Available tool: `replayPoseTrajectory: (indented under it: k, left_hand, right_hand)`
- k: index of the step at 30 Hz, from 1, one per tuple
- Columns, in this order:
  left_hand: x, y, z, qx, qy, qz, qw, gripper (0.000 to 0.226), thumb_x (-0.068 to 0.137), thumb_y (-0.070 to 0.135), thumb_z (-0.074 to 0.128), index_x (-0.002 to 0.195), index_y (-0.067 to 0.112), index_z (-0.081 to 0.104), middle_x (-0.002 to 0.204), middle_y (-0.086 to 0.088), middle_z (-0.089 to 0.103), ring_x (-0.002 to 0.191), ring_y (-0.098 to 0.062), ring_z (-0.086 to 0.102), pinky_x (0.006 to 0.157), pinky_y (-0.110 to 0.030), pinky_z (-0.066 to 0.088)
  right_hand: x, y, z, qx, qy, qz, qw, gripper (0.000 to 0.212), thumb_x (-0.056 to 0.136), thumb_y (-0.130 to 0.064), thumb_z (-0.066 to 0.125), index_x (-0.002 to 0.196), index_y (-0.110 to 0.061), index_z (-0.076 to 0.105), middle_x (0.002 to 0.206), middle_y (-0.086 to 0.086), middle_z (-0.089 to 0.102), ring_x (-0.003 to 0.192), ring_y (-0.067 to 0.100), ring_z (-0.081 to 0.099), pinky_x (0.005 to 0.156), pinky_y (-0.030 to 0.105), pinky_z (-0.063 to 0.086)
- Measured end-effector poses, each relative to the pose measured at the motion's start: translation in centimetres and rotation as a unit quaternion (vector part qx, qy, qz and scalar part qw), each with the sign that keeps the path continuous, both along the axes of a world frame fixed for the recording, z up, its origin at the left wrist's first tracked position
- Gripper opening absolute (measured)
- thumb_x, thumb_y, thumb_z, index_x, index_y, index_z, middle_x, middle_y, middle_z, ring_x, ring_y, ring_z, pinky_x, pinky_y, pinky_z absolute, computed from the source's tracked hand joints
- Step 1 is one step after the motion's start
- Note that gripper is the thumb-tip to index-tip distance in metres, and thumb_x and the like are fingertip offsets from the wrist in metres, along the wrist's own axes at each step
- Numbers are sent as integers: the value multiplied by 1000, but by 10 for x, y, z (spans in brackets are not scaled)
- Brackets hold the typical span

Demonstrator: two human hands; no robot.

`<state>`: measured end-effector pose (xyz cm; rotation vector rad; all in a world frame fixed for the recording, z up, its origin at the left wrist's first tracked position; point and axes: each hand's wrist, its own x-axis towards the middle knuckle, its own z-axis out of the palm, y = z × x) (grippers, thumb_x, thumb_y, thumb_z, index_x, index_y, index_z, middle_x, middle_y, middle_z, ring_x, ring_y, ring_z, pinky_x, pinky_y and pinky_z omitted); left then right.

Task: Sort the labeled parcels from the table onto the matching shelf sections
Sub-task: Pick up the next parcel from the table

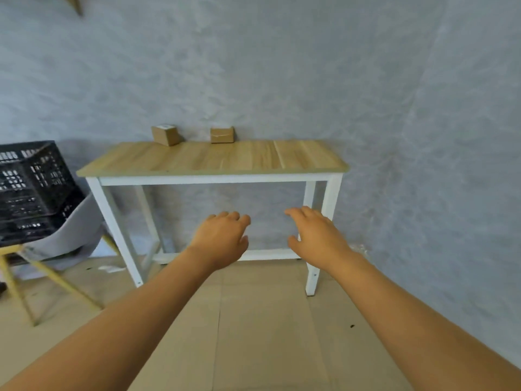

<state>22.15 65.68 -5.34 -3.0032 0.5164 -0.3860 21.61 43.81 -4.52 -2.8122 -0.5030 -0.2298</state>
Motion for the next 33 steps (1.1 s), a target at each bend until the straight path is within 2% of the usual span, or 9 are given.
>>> replayPoseTrajectory:
  k: [7,14,21,26,33]
  left_hand:
    - [122,47,-31,-15,18,53,998,37,99,35,43,131,20,51,119,-2,61,108,-24,57,87,-35,44]
    - [250,95,-22,-24,24,116,993,39,100,37,42,135,20,48,120,-3,61,110,-23,56,90,-35,46]
    - [340,176,-20,-39,32,181,982,38,100,36,42,134,20,49,120,-2,60,111,-24,55,89,-34,44]
    - [428,240,-26,-33,27,182,982,39,100,37,42,135,21,47,119,-1,60,110,-23,55,83,-32,41]
    - [544,327,-23,-31,35,166,985,40,99,38,42,134,21,48,119,-2,60,109,-24,57,89,-37,46]
  right_hand:
    - [154,54,-24,8,14,59,998,55,96,-24,53,148,-18,38,144,6,46,132,27,41,106,39,37]
    - [313,99,-25,9,26,96,995,53,96,-25,54,147,-19,39,144,5,46,130,26,42,104,38,39]
    - [428,186,-22,12,31,149,988,52,96,-27,55,146,-19,41,141,4,48,126,26,45,101,37,40]
    - [514,245,-28,0,30,149,988,56,93,-24,57,146,-19,41,143,6,47,129,27,44,104,38,40]
    - [626,330,-25,-9,26,127,992,55,92,-26,58,145,-19,43,142,5,48,130,27,44,105,39,41]
